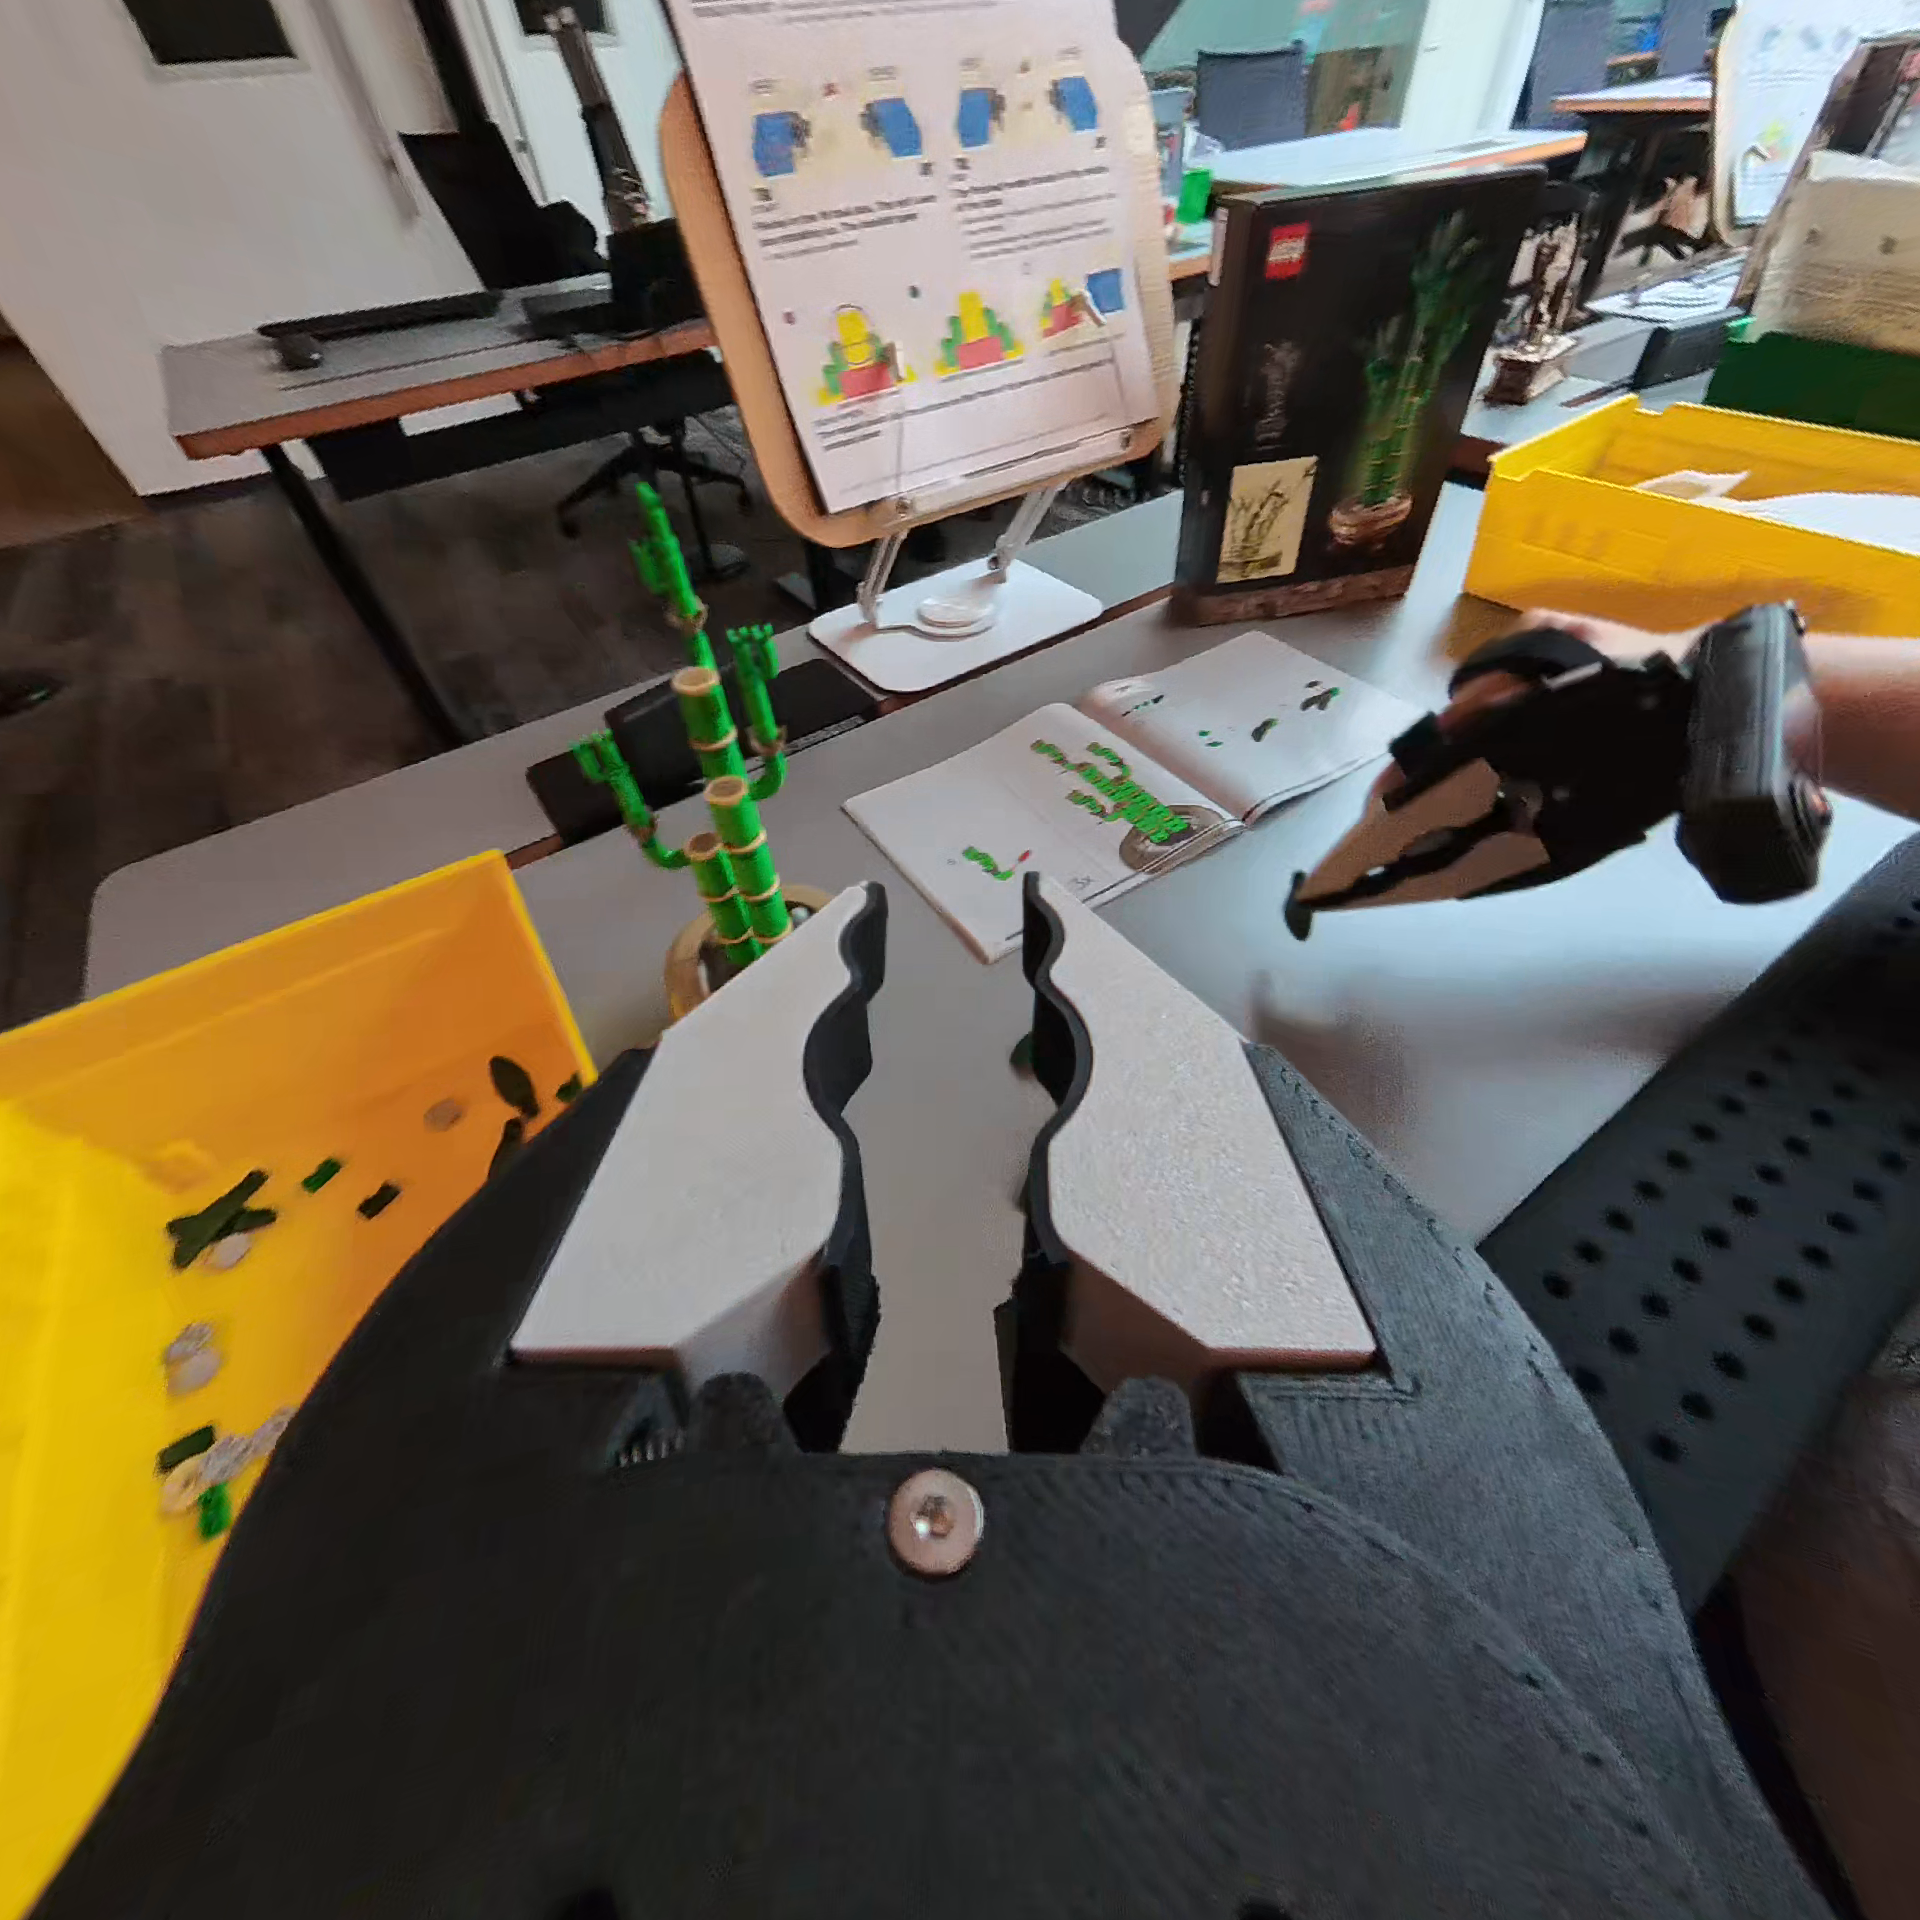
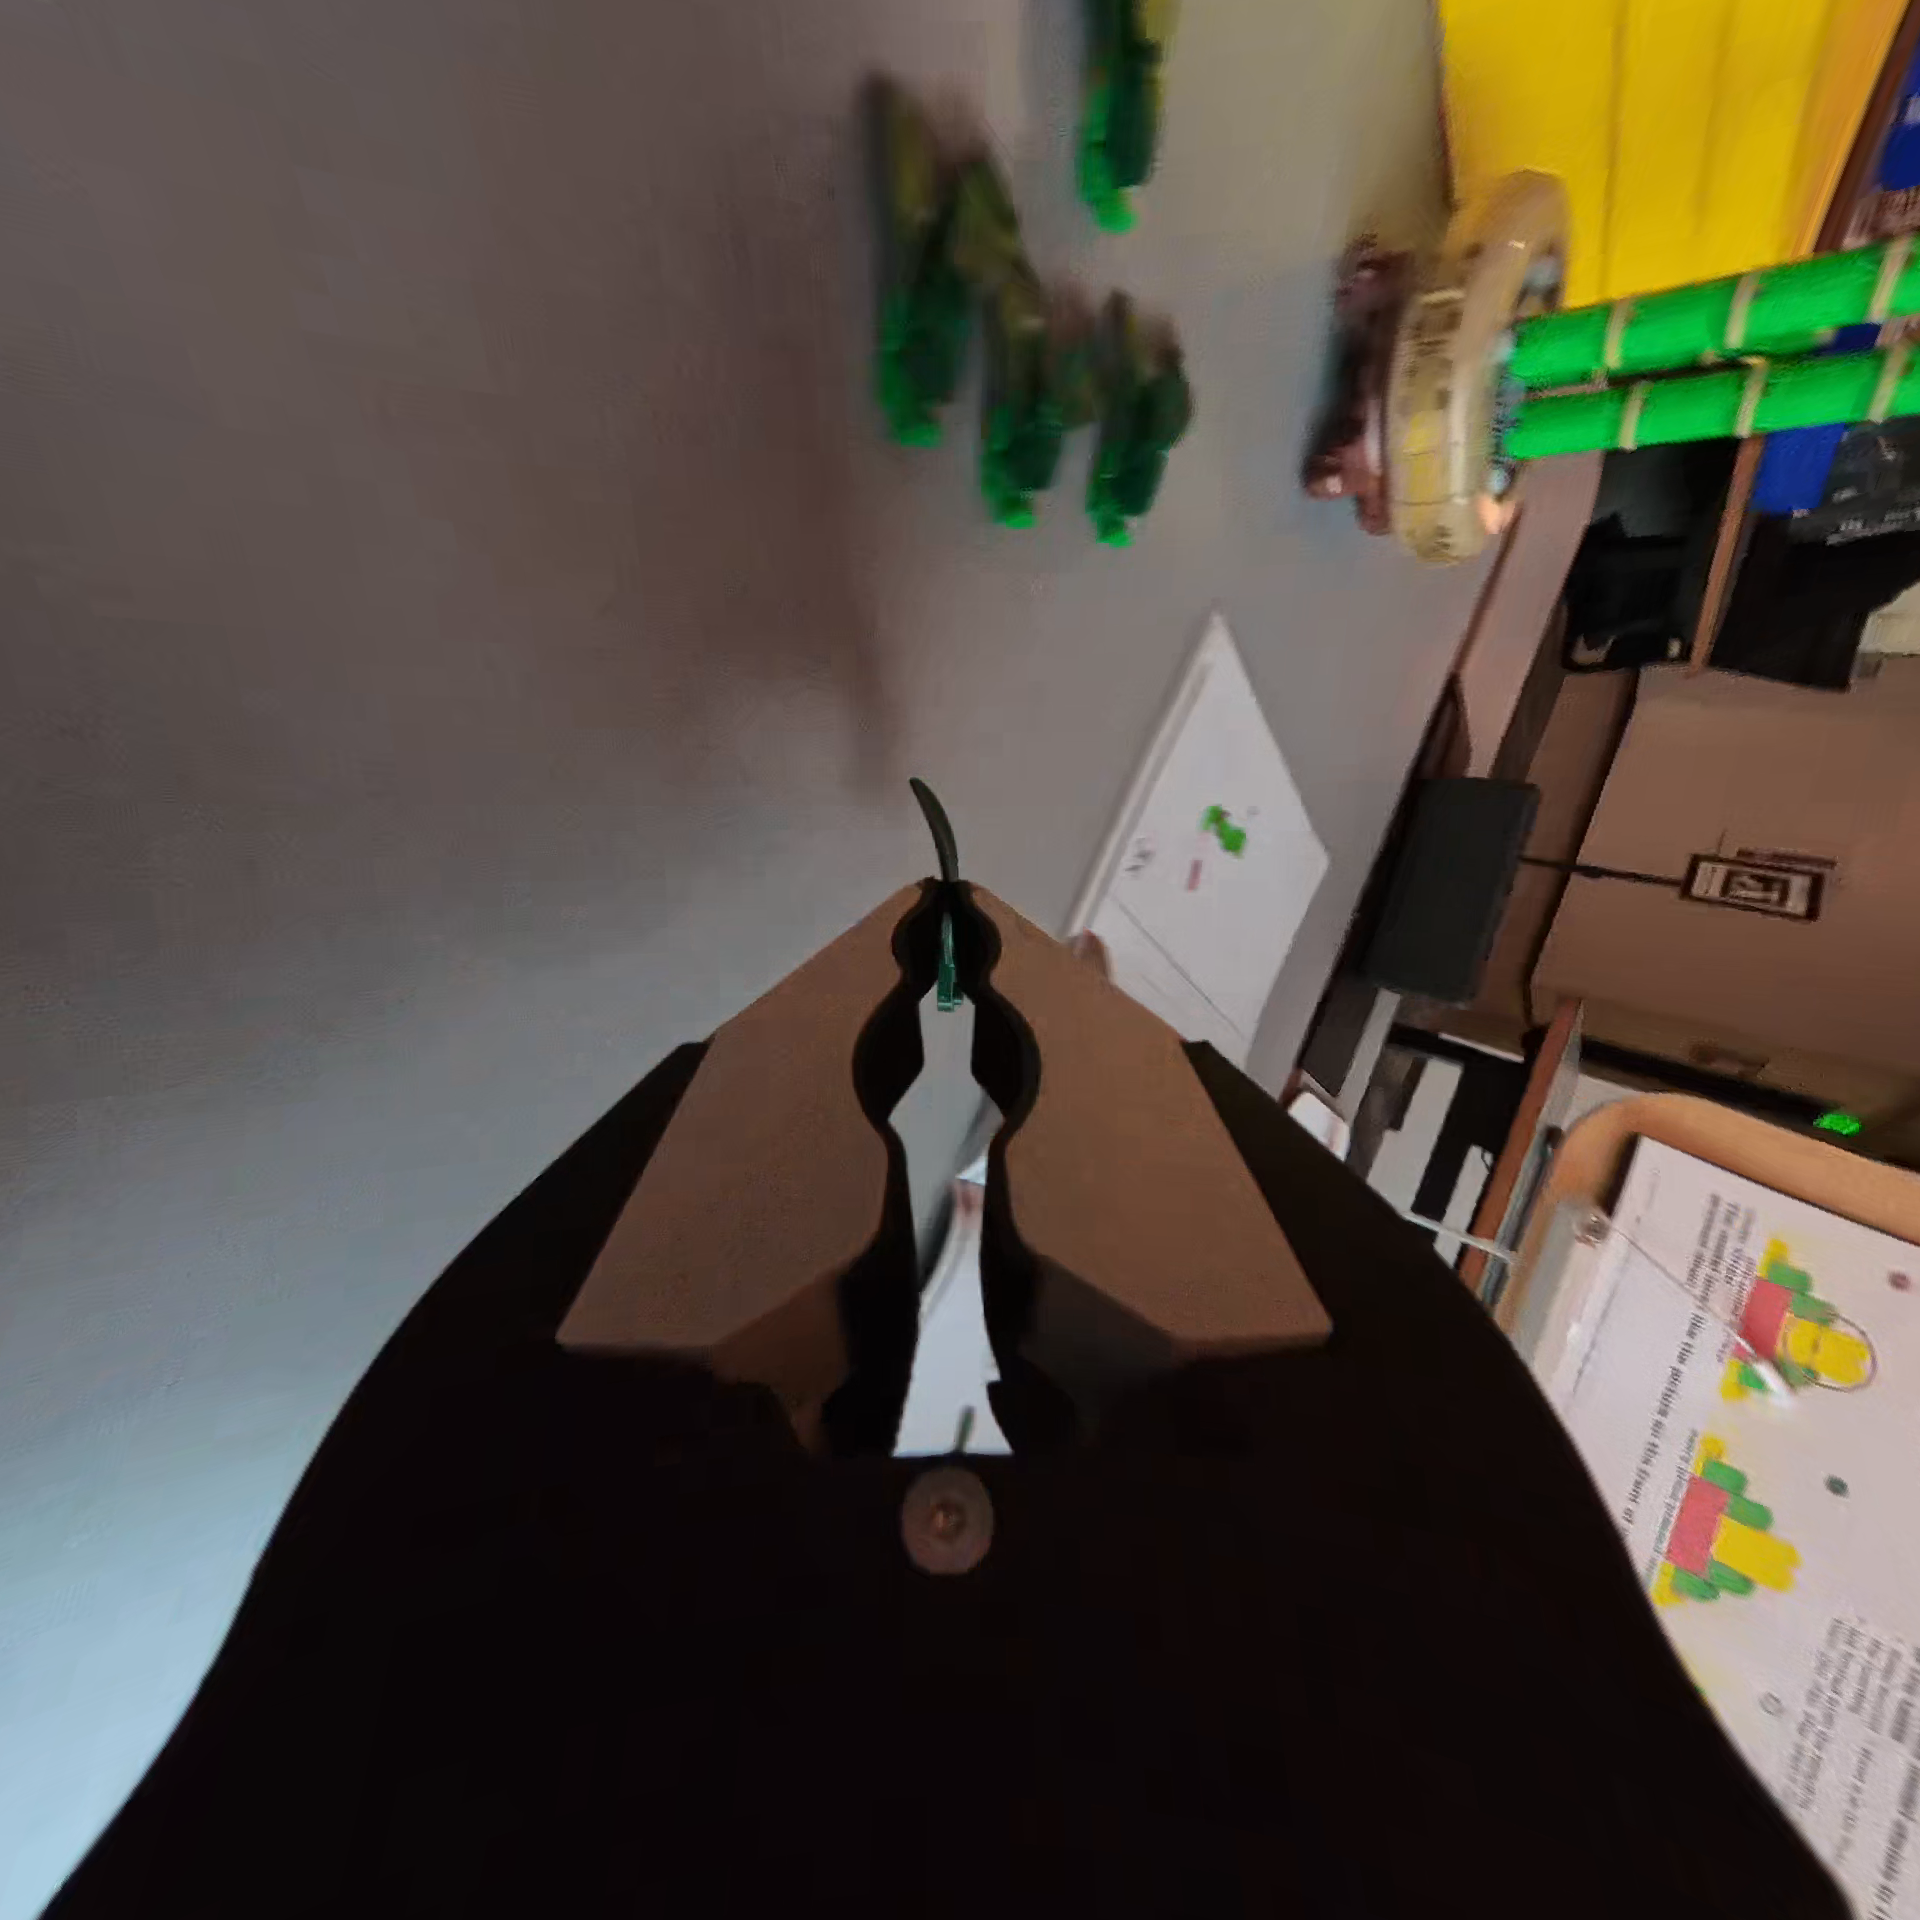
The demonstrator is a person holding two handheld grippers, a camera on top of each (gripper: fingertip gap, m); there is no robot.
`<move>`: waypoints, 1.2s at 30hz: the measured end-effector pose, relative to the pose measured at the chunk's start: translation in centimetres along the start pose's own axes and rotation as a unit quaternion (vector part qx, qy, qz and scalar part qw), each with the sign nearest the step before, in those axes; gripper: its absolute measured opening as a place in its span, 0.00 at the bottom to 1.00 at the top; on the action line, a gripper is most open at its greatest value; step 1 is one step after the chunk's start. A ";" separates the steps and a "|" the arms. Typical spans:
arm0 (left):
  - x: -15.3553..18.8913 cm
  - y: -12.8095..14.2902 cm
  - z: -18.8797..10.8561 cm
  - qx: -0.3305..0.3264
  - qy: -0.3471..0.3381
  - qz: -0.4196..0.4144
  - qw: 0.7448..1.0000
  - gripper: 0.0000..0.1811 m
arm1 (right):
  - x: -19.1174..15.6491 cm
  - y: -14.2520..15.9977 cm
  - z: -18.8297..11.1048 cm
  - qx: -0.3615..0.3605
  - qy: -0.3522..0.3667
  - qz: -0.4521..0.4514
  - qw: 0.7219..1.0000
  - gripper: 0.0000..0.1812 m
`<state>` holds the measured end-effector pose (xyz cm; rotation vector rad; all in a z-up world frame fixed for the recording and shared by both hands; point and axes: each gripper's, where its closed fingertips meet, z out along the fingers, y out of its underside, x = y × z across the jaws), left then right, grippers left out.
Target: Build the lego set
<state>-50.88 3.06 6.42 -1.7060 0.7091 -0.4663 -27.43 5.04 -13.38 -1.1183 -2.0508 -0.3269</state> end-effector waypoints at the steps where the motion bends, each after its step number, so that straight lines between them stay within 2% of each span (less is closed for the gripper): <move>1: -0.3 0.4 -0.7 0.001 -0.008 -0.004 1.000 0.13 | -1.1 0.2 0.2 0.005 -0.001 0.000 1.000 0.00; 5: -1.0 2.2 -1.8 -0.014 -0.016 -0.026 0.999 0.11 | -2.8 1.2 0.3 -0.017 0.006 0.016 1.000 0.00; 10: -0.7 2.7 -1.6 -0.019 -0.002 -0.037 0.999 0.13 | -3.2 1.6 0.1 -0.021 0.005 0.067 0.998 0.02; 13: -0.4 2.8 -1.5 -0.011 0.017 -0.053 0.998 0.15 | -3.3 1.7 -1.5 0.004 -0.017 0.152 0.988 0.10; 15: -1.4 3.3 -1.6 -0.018 0.011 -0.056 0.998 0.16 | -2.6 1.8 -3.2 0.040 -0.012 0.233 0.972 0.13; 17: -3.8 4.1 -1.5 -0.043 -0.012 -0.057 0.997 0.17 | -1.3 1.9 -5.2 0.070 0.012 0.314 0.947 0.13; 19: -8.0 5.3 -0.9 -0.087 -0.063 -0.059 0.992 0.18 | 0.1 1.8 -7.3 0.085 0.042 0.382 0.919 0.14; 22: -14.4 6.8 0.9 -0.162 -0.126 -0.040 0.978 0.15 | 2.2 0.4 -9.9 0.110 0.091 0.439 0.887 0.15; 24: -17.9 8.4 2.6 -0.219 -0.146 -0.031 0.964 0.12 | 3.6 -0.9 -10.7 0.155 0.117 0.460 0.866 0.15; 26: -21.4 11.1 4.1 -0.286 -0.176 -0.065 0.940 0.05 | 4.3 -1.3 -10.5 0.190 0.135 0.472 0.850 0.15; 27: -22.7 12.5 5.0 -0.305 -0.178 -0.094 0.931 0.06 | 4.2 -0.9 -9.9 0.195 0.140 0.478 0.845 0.15; 30: -25.8 15.2 7.7 -0.317 -0.167 -0.149 0.922 0.07 | 2.4 0.6 -7.5 0.184 0.111 0.504 0.837 0.15; 33: -28.0 17.2 9.0 -0.364 -0.159 -0.084 0.914 0.17 | 1.2 1.0 -7.4 0.192 0.093 0.514 0.831 0.15; 36: -30.0 18.9 9.2 -0.445 -0.154 0.065 0.880 0.19 | 1.4 1.1 -8.2 0.211 0.108 0.517 0.822 0.15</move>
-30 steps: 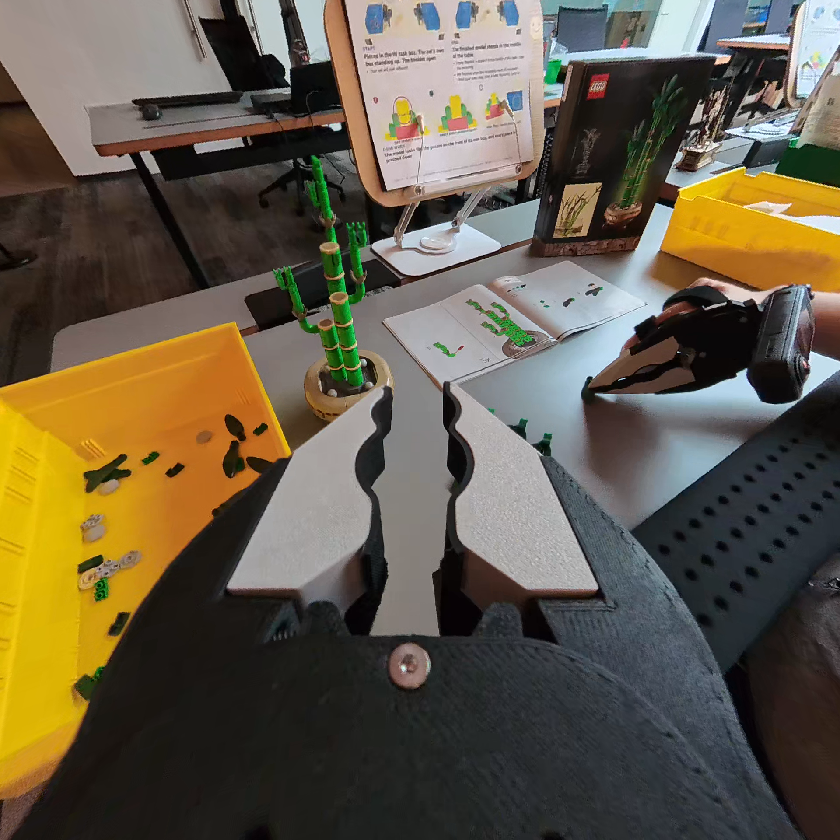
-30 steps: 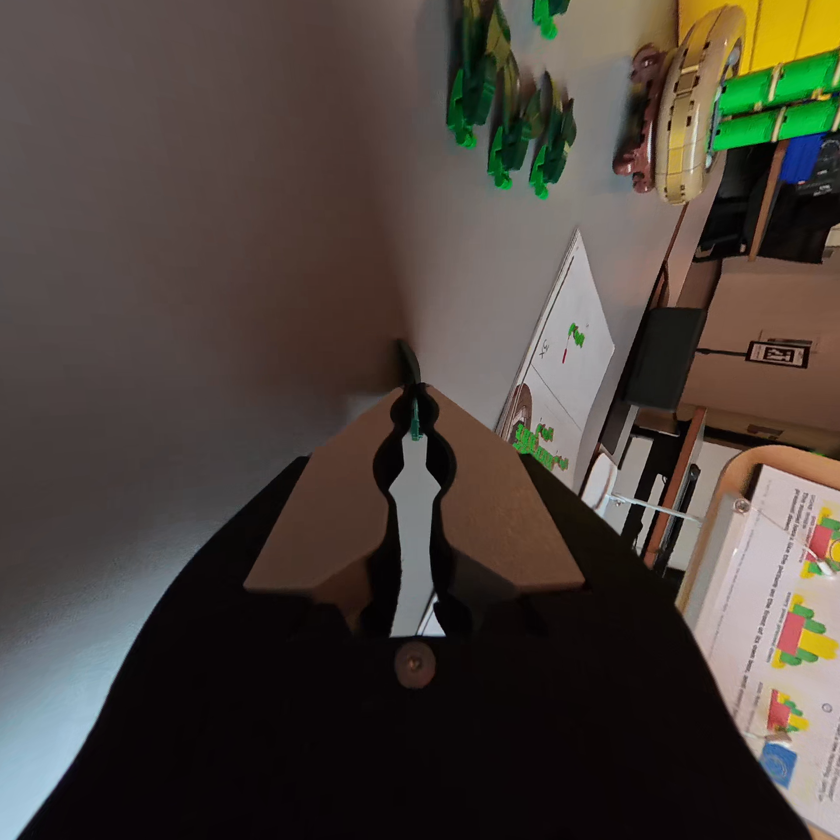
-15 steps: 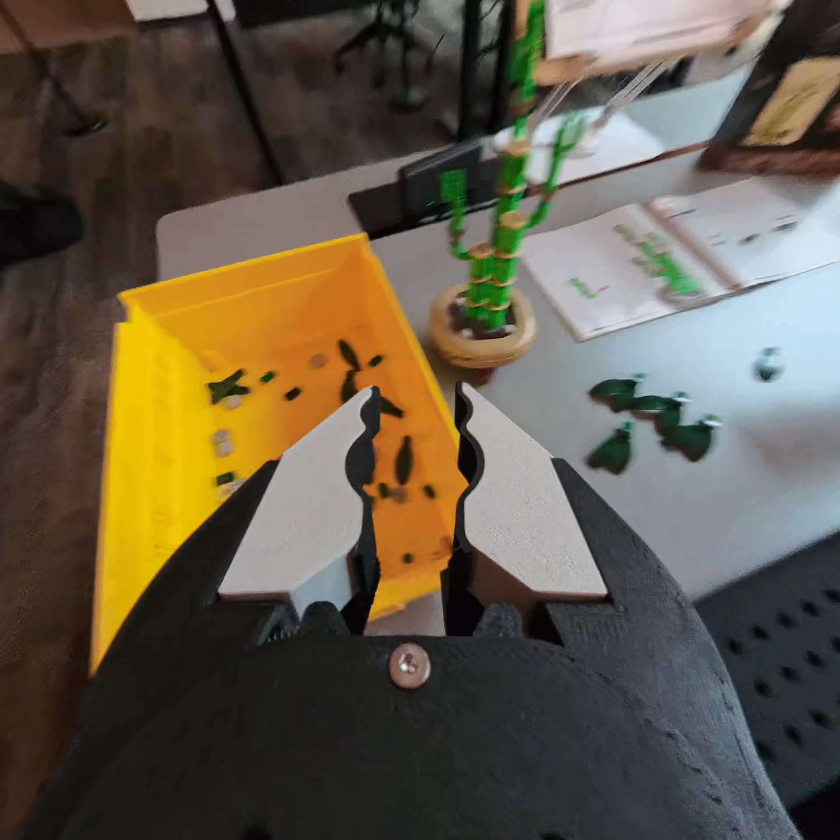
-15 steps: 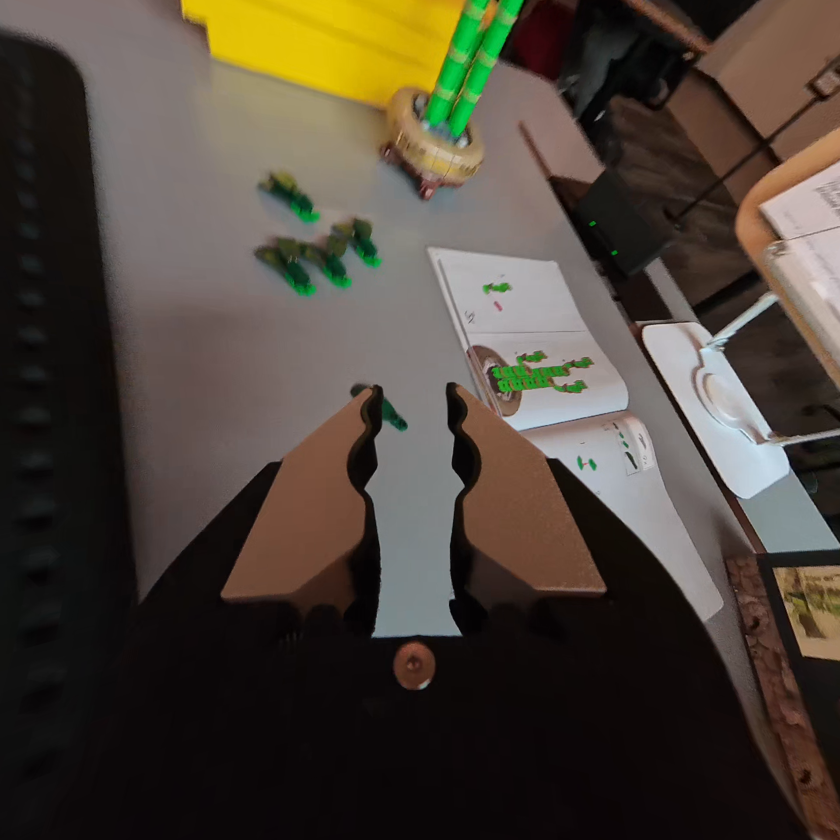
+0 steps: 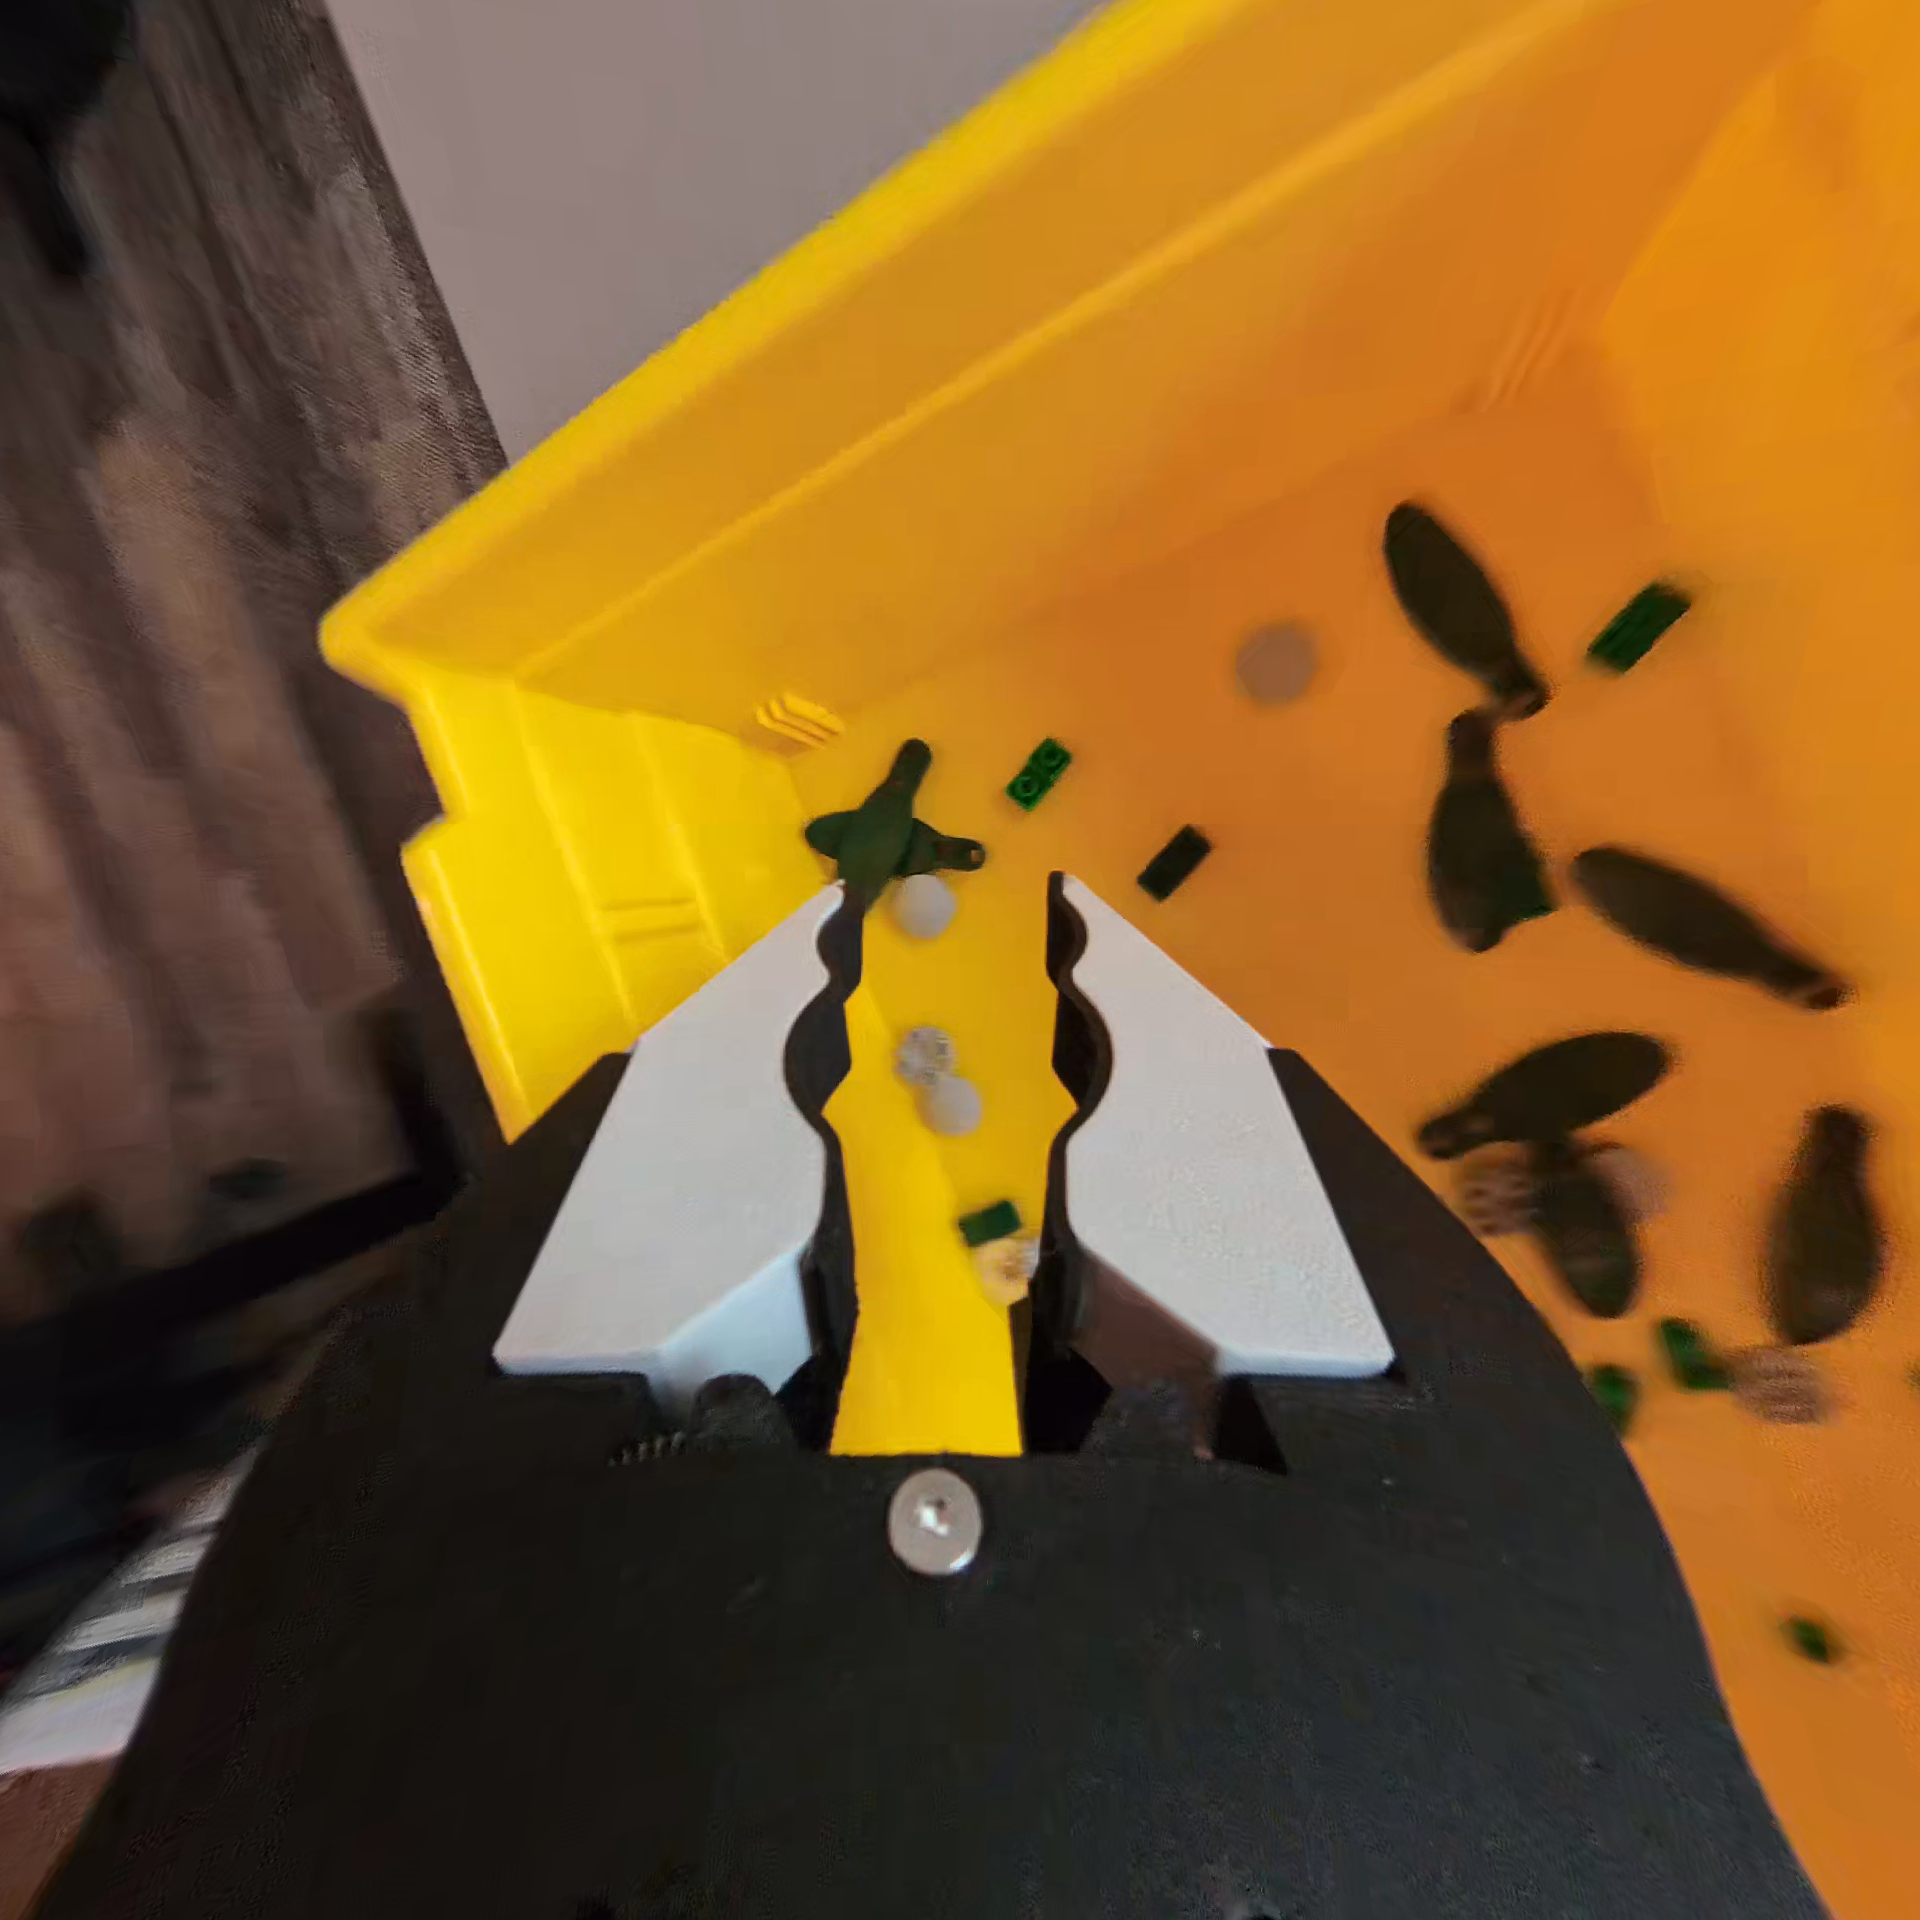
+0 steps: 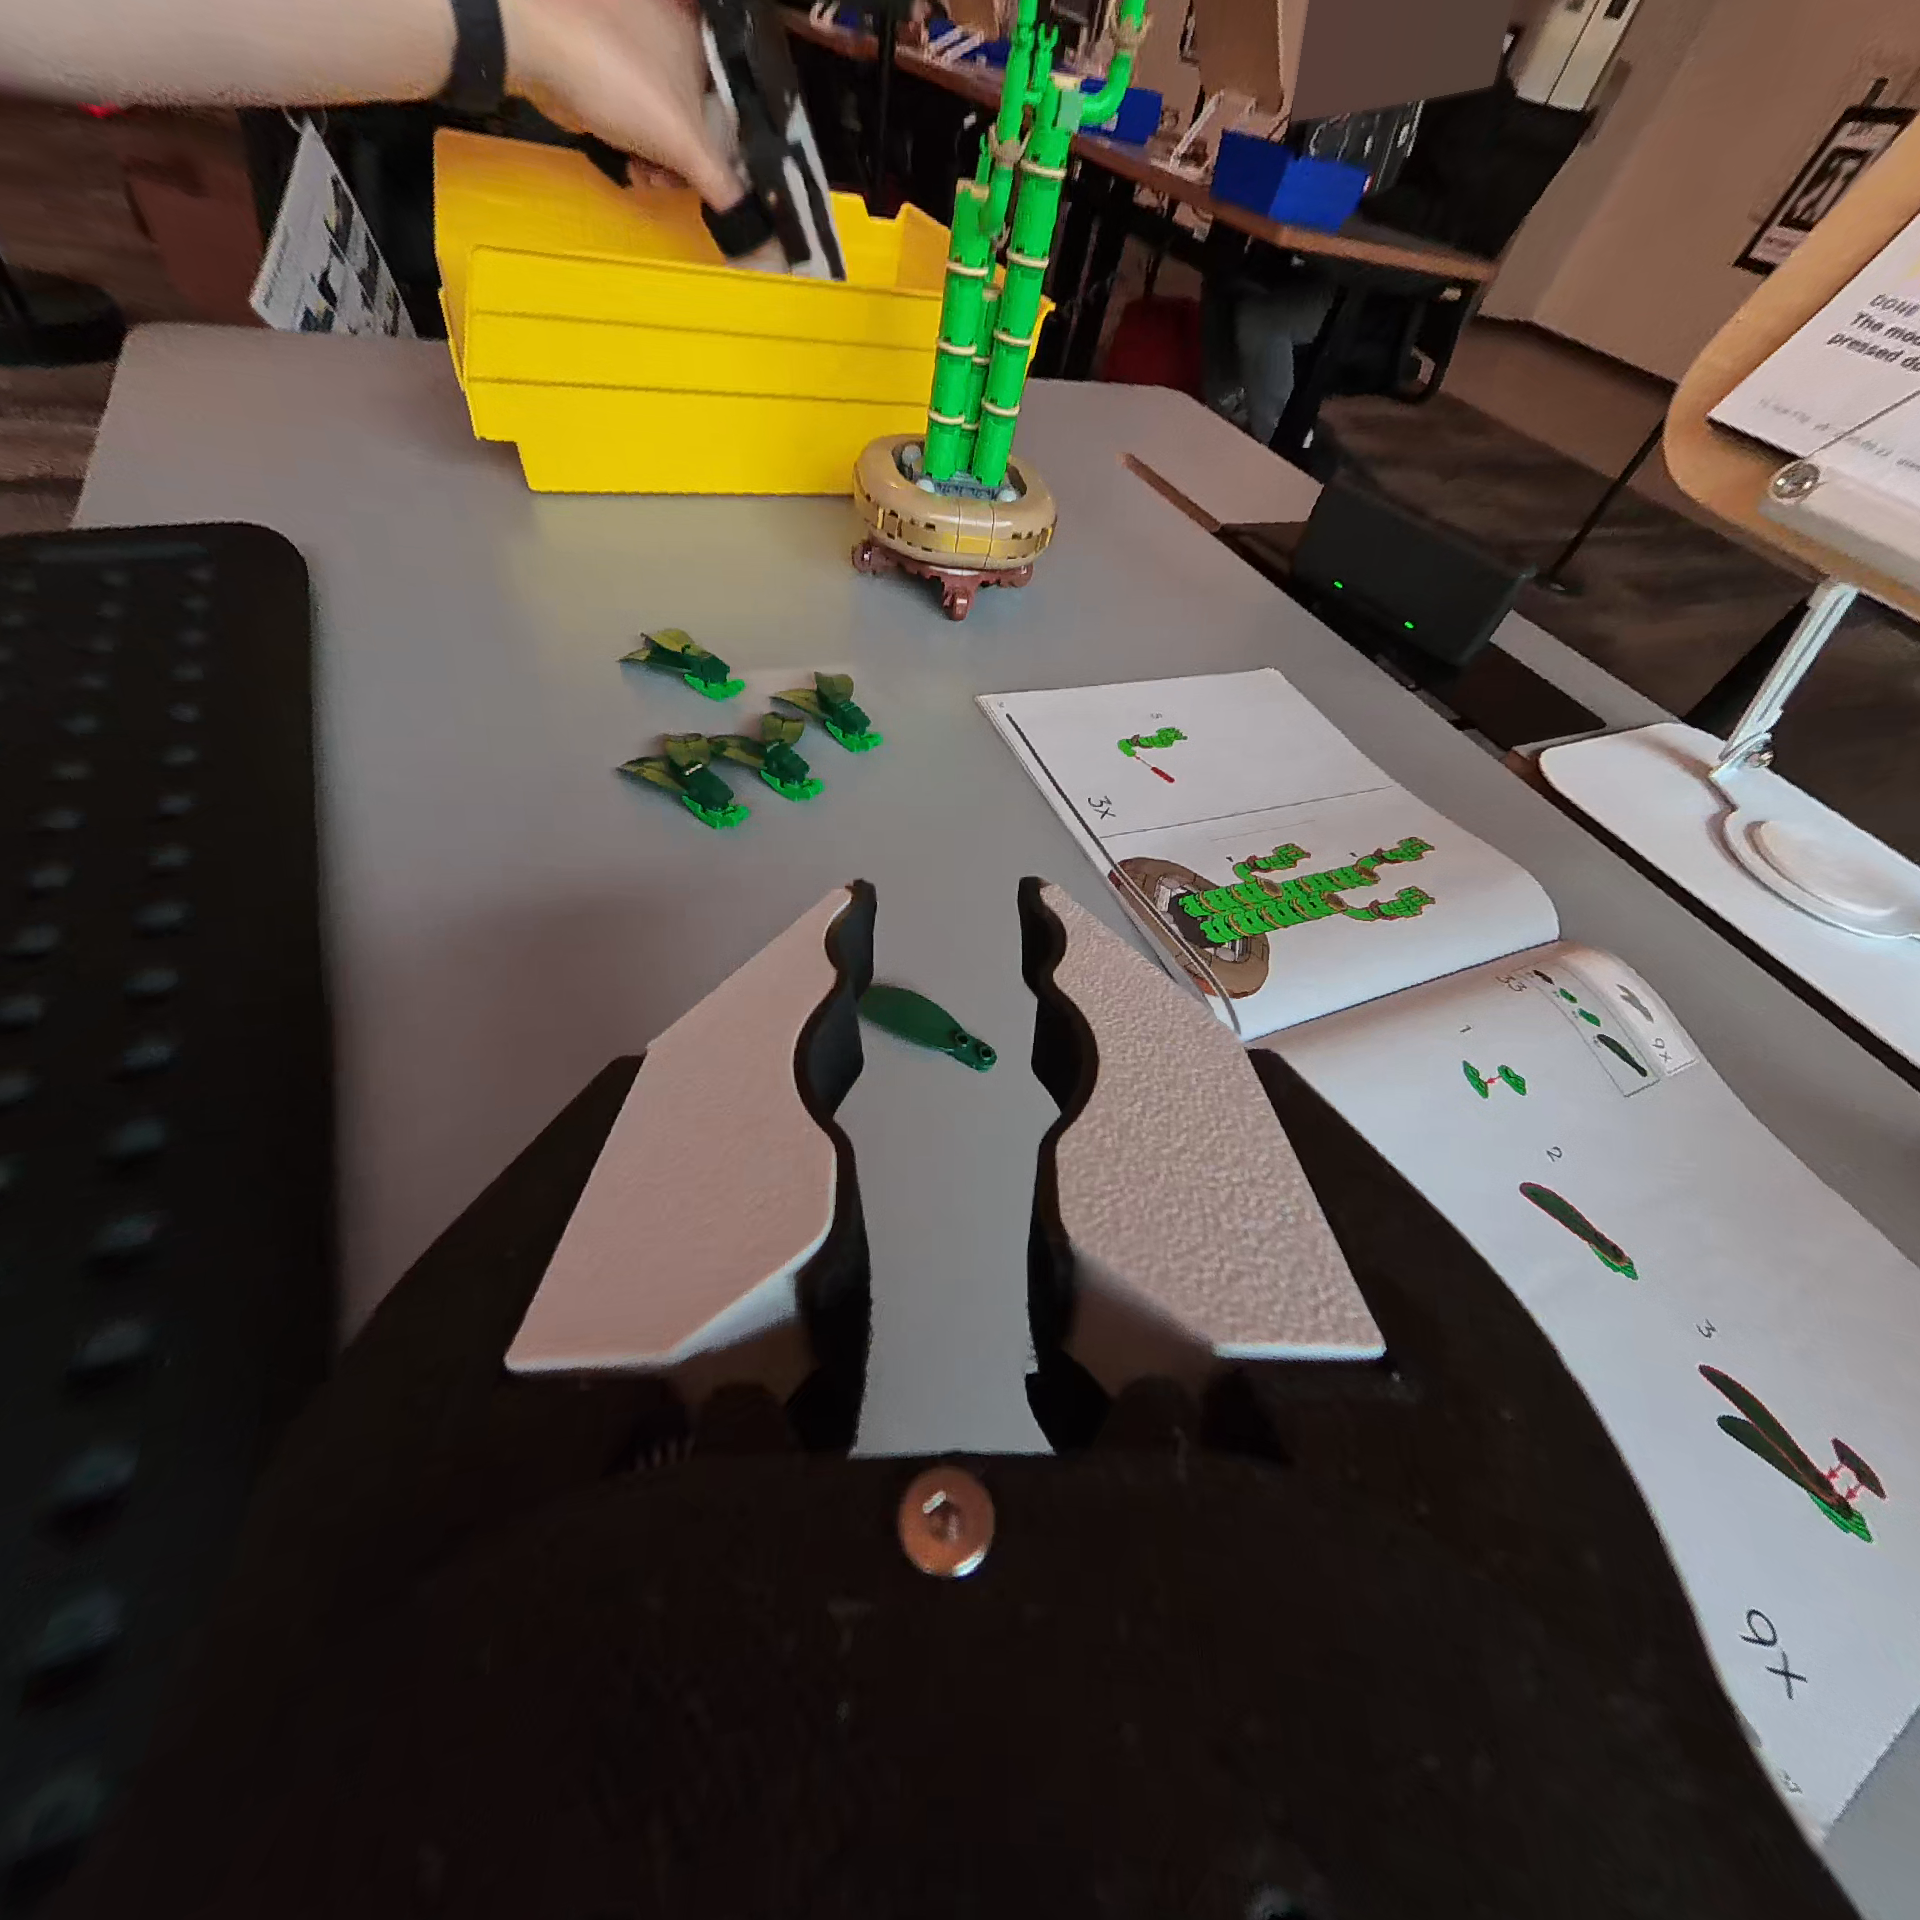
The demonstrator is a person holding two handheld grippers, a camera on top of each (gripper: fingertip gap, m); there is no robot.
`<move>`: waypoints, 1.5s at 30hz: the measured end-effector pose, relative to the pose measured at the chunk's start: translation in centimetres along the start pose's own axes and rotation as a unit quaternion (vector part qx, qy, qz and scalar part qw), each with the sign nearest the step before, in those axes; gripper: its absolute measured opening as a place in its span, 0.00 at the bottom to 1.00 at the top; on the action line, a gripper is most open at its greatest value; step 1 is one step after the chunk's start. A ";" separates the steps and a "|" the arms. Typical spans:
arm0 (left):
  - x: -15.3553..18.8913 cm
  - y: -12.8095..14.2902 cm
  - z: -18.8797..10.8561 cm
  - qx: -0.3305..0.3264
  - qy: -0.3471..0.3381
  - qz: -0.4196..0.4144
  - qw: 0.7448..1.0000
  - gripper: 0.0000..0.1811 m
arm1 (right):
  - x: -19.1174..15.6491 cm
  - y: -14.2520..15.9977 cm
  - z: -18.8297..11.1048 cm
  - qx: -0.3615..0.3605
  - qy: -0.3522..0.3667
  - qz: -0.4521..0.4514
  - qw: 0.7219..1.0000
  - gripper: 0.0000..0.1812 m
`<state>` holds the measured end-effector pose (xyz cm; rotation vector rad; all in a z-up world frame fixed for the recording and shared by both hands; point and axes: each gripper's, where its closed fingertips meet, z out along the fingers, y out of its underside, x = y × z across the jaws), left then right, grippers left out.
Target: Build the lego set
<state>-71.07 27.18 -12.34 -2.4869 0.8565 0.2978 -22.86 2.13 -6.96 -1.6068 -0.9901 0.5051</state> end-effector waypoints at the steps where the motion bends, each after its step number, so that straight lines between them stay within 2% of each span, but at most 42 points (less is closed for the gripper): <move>1: -0.5 0.1 0.5 -0.020 -0.019 0.043 0.999 0.18 | 0.1 -0.2 0.0 0.004 0.000 0.005 1.000 0.15; 4: -1.0 0.0 2.1 -0.060 -0.030 0.106 0.992 0.18 | 0.2 0.0 0.1 0.000 -0.002 0.008 1.000 0.15; 11: -1.6 -1.2 4.4 -0.073 0.007 0.111 0.991 0.14 | -0.3 0.7 0.3 -0.010 -0.013 -0.022 1.000 0.15; 17: -1.4 -0.9 5.0 -0.113 0.035 0.137 0.983 0.13 | -0.2 1.2 0.5 -0.020 -0.016 -0.023 0.999 0.15; 26: -1.0 0.9 4.7 -0.197 0.074 0.167 0.963 0.09 | -1.0 1.8 0.8 -0.037 -0.031 -0.032 0.998 0.15; 35: -0.7 1.0 4.7 -0.194 0.082 0.198 0.957 0.04 | -1.4 1.9 0.9 -0.042 -0.040 -0.037 0.998 0.15; 45: -0.8 1.1 4.5 -0.195 0.051 0.243 0.949 0.02 | -1.9 2.0 1.0 -0.047 -0.045 -0.045 0.997 0.15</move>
